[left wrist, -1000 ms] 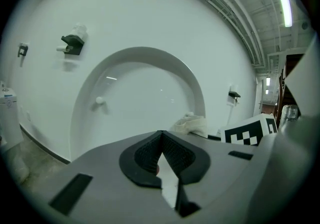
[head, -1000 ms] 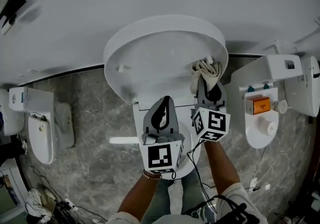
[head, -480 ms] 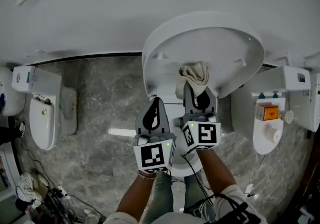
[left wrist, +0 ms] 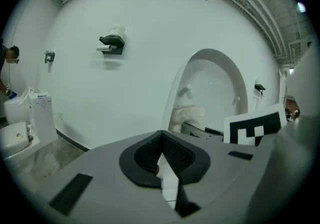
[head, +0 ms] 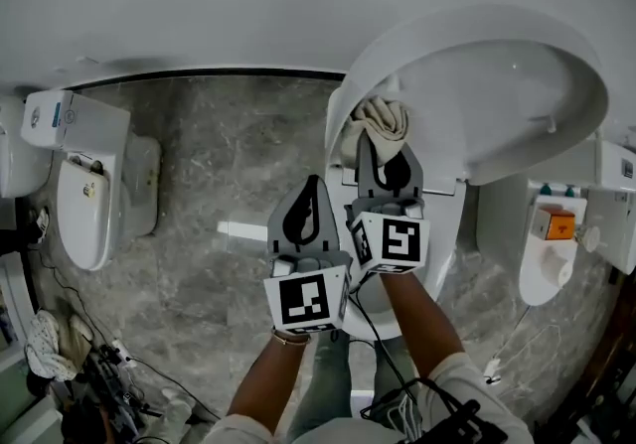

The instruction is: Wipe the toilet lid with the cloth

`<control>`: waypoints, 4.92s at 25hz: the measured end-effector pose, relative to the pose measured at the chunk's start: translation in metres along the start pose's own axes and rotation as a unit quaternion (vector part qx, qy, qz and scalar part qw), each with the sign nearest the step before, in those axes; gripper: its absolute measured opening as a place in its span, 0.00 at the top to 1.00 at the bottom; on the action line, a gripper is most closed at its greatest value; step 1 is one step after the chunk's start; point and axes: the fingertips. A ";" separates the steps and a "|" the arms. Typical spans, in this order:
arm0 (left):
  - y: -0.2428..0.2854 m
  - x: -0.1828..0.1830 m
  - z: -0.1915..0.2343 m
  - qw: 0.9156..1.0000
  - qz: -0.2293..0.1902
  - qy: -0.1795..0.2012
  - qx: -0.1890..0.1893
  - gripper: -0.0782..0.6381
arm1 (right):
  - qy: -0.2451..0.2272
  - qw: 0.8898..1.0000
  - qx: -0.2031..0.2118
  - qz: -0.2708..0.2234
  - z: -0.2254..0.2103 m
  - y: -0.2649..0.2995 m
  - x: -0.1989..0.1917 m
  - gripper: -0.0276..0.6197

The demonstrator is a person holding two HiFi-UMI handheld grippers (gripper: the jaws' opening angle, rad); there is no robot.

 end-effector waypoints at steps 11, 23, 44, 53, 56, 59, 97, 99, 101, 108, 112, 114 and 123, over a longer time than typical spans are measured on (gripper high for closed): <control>0.037 -0.065 -0.139 0.995 0.045 0.011 -0.092 0.87 | -0.015 0.993 -0.113 0.043 -0.188 -0.070 -0.050 0.80; 0.079 -0.100 -0.215 0.990 0.038 0.032 -0.133 0.87 | -0.010 0.992 -0.115 0.053 -0.237 -0.096 -0.059 0.80; 0.028 -0.081 0.051 0.999 0.034 0.023 0.000 0.88 | -0.016 0.999 0.028 0.031 0.038 -0.010 -0.088 0.80; 0.055 -0.136 0.015 0.998 0.061 0.001 -0.020 0.88 | -0.048 0.998 0.021 0.040 -0.009 -0.009 -0.131 0.80; 0.069 -0.155 -0.021 0.997 0.073 0.006 -0.038 0.88 | -0.049 0.997 0.006 0.052 -0.049 -0.023 -0.144 0.80; 0.083 -0.174 -0.063 0.995 0.082 0.019 -0.061 0.87 | -0.047 0.997 -0.023 0.053 -0.097 -0.037 -0.154 0.80; -0.003 0.069 -0.192 0.986 -0.016 0.064 -0.156 0.60 | 0.031 0.997 0.028 0.067 -0.155 -0.173 0.076 0.80; -0.007 0.114 -0.193 0.982 -0.037 0.065 -0.171 0.55 | 0.049 0.996 0.035 0.068 -0.152 -0.182 0.100 0.80; 0.003 0.154 -0.193 0.978 -0.046 0.083 -0.186 0.53 | 0.063 0.995 0.035 0.062 -0.151 -0.189 0.123 0.80; 0.079 0.170 -0.200 0.946 0.078 0.171 -0.265 0.53 | 0.088 0.995 0.001 0.047 -0.138 -0.216 0.148 0.80; 0.089 0.156 -0.200 0.931 0.135 0.158 -0.300 0.53 | 0.109 0.993 -0.013 0.047 -0.130 -0.231 0.145 0.80; 0.078 0.156 -0.200 0.927 0.143 0.146 -0.316 0.53 | 0.118 0.992 -0.015 0.046 -0.128 -0.239 0.150 0.80; -0.080 0.099 -0.202 0.864 0.215 0.227 -0.395 0.53 | 0.160 0.986 0.053 -0.003 -0.118 -0.282 0.243 0.80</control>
Point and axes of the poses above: the fingertips, and each gripper's own axes: y forward along the fingers, z to its left, x out of its top, and after that the axes turned 14 degrees about -y, right-handed
